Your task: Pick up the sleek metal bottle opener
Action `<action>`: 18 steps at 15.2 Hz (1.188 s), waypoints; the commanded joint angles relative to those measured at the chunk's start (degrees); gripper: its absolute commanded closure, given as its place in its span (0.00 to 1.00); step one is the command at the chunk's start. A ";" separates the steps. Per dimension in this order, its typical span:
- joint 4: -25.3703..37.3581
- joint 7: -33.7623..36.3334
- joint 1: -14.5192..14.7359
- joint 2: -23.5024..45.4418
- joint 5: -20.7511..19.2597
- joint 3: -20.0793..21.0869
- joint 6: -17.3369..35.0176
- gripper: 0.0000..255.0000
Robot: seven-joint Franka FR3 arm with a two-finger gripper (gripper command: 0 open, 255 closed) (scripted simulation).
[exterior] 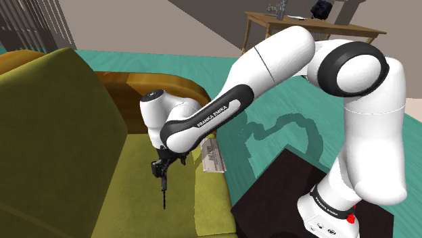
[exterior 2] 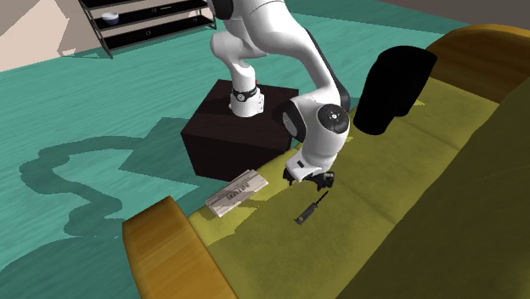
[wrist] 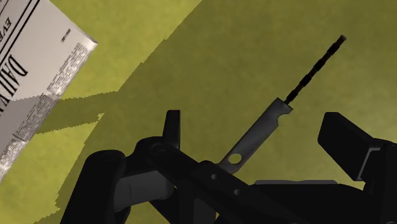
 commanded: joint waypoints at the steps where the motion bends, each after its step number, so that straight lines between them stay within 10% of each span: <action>1: 4.19 1.48 2.04 4.53 -1.61 -0.55 -0.34 0.00; 14: 12.61 3.29 5.80 15.72 -4.61 -2.59 1.56 0.00; 15: 12.65 3.28 5.79 15.76 -4.62 -2.59 1.56 1.00; 18: 12.32 3.23 5.68 15.54 -4.60 -2.58 1.67 1.00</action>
